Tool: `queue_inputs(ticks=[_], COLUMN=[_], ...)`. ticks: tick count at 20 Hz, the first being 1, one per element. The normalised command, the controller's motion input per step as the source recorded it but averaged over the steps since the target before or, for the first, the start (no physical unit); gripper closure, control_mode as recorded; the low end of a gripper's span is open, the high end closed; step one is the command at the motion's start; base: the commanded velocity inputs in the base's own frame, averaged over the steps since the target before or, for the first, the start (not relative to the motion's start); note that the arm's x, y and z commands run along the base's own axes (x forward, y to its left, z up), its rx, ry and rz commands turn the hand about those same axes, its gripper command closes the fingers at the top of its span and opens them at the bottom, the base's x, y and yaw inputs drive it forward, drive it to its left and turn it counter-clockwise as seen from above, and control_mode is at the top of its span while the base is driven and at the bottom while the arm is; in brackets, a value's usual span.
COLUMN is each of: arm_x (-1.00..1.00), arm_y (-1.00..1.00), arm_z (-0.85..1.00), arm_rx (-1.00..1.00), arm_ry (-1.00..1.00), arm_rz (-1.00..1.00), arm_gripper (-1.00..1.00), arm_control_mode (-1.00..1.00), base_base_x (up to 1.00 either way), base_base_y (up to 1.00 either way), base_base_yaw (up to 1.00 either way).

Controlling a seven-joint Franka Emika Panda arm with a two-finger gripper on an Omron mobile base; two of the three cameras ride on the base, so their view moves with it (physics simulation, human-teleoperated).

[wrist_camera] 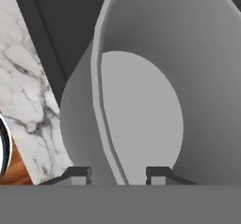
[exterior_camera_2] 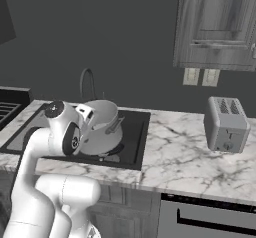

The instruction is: Move the pot and pan from the stove into the sink.

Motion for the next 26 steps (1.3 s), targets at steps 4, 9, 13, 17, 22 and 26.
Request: queue_inputs(ticks=[4, 9, 13, 17, 22, 26], arm_x=[0.50, 0.46, 0.32, 0.19, 0.10, 0.04], arm_y=[0.00, 0.00, 0.00, -0.04, -0.01, 0.00], arm_z=[-0.29, -0.30, -0.28, -0.22, -0.22, -0.14], arm_rx=[0.01, 0.03, 0.09, 0.11, 0.10, 0.09], arm_ry=[-0.04, -0.02, 0.00, 0.00, 0.00, -0.02], arm_rz=[0.00, 0.00, 0.00, 0.02, 0.03, 0.03], arm_gripper=[1.00, 1.00, 1.00, 1.00, 1.00, 1.00], arm_control_mode=[-1.00, -1.00, -1.00, -1.00, -1.00, -1.00], base_base_x=[0.00, 0.00, 0.00, 0.00, 0.00, 0.00], base_base_y=[0.00, 0.00, 0.00, 0.00, 0.00, 0.00], base_base_yaw=[0.00, 0.00, 0.00, 0.00, 0.00, 0.00])
